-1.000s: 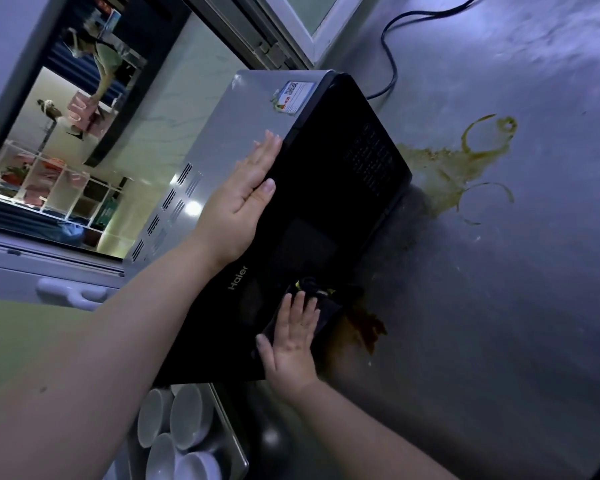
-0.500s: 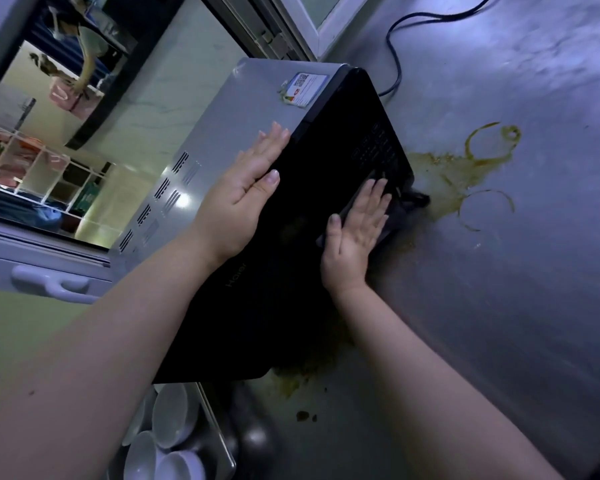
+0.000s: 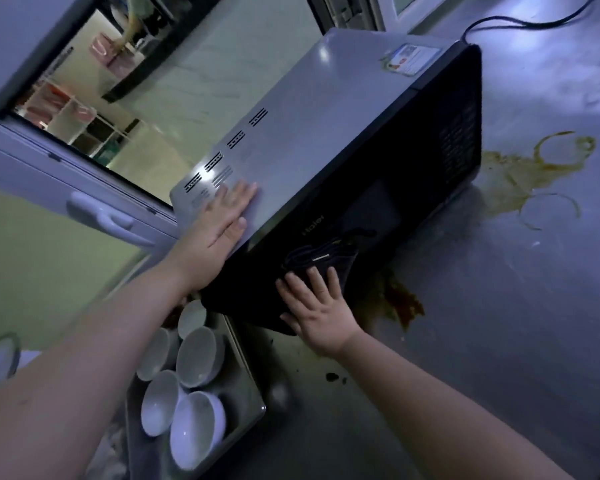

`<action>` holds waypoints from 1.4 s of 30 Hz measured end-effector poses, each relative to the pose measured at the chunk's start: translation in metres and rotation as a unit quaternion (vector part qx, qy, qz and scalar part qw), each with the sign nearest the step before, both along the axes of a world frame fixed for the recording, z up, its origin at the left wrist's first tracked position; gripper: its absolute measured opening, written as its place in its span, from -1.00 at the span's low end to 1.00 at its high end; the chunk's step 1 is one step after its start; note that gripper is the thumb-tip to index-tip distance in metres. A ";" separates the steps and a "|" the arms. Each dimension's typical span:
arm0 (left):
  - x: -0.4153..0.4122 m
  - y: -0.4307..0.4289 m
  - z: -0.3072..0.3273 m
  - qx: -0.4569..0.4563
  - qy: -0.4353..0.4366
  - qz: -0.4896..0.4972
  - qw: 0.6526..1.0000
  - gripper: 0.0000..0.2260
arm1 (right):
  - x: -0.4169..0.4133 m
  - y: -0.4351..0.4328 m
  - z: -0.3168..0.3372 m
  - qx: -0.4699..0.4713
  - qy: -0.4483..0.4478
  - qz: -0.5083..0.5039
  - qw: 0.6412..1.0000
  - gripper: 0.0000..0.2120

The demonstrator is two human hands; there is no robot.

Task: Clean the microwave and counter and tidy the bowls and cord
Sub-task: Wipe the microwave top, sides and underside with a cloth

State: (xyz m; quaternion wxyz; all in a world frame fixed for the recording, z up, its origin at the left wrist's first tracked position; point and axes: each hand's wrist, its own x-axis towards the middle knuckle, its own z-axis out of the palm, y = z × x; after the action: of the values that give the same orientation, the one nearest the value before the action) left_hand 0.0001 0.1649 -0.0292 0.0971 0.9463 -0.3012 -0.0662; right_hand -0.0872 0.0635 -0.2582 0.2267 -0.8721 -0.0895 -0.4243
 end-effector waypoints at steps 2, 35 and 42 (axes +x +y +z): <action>0.001 0.004 -0.005 -0.021 0.000 0.008 1.000 -0.51 | 0.006 -0.036 -0.001 -0.090 -0.024 0.019 0.996 -0.46; -0.092 -0.043 -0.022 -0.270 -0.270 0.417 0.825 -0.62 | 0.069 -0.158 0.130 -0.710 -0.174 0.291 0.617 -0.36; -0.167 -0.151 -0.098 -0.396 -0.201 0.560 0.700 -0.53 | 0.082 -0.151 0.162 -0.696 -0.191 0.380 0.579 -0.37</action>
State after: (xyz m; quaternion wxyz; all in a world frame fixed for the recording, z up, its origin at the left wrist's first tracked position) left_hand -0.1672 0.0137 -0.1273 0.4189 0.8056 0.2734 0.3173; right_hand -0.0049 -0.0872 -0.0959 -0.3312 -0.5478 -0.7217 -0.2635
